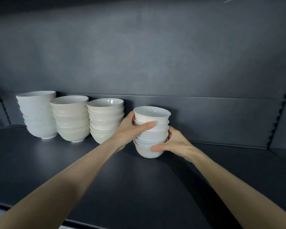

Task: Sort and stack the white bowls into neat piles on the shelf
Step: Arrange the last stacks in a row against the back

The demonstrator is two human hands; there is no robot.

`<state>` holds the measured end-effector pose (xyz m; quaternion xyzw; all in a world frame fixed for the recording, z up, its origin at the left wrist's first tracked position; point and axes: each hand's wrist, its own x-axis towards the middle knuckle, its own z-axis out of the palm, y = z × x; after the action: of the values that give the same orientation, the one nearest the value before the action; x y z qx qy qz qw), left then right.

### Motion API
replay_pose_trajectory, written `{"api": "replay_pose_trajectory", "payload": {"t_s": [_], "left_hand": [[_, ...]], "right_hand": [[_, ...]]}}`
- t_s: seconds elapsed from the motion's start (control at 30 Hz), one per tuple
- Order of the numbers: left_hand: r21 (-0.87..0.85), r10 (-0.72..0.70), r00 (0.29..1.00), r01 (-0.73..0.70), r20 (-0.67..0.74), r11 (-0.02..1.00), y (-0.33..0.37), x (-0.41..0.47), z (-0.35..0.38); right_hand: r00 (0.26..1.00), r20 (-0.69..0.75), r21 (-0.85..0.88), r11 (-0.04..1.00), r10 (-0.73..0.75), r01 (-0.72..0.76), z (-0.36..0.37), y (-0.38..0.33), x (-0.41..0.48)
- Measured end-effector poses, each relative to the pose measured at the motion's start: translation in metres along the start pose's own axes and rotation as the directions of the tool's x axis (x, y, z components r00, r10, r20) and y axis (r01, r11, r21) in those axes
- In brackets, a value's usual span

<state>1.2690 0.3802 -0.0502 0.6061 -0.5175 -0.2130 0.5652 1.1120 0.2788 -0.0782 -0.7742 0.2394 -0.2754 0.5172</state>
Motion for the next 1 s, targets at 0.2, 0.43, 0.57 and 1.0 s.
{"api": "replay_pose_trajectory", "payload": {"t_s": [0.2, 0.43, 0.57, 1.0], "left_hand": [[-0.059, 0.024, 0.992, -0.016, 0.124, 0.998, -0.017, 0.018, -0.024], [-0.02, 0.071, 0.997, -0.07, 0.043, 0.997, -0.031, 0.036, -0.036], [-0.001, 0.112, 0.994, -0.112, 0.004, 0.994, -0.034, 0.039, -0.036], [0.091, 0.187, 0.977, -0.178, -0.104, 0.98, -0.028, 0.035, -0.026]], "right_hand": [[0.997, -0.079, 0.004, 1.0, 0.02, -0.02, 0.025, 0.003, 0.015], [0.993, -0.117, -0.008, 1.0, 0.024, -0.025, 0.043, 0.001, 0.026], [0.99, -0.137, -0.014, 0.999, 0.044, -0.047, 0.043, 0.004, 0.029], [0.982, -0.173, -0.009, 0.997, 0.075, -0.077, 0.036, 0.013, 0.034]]}}
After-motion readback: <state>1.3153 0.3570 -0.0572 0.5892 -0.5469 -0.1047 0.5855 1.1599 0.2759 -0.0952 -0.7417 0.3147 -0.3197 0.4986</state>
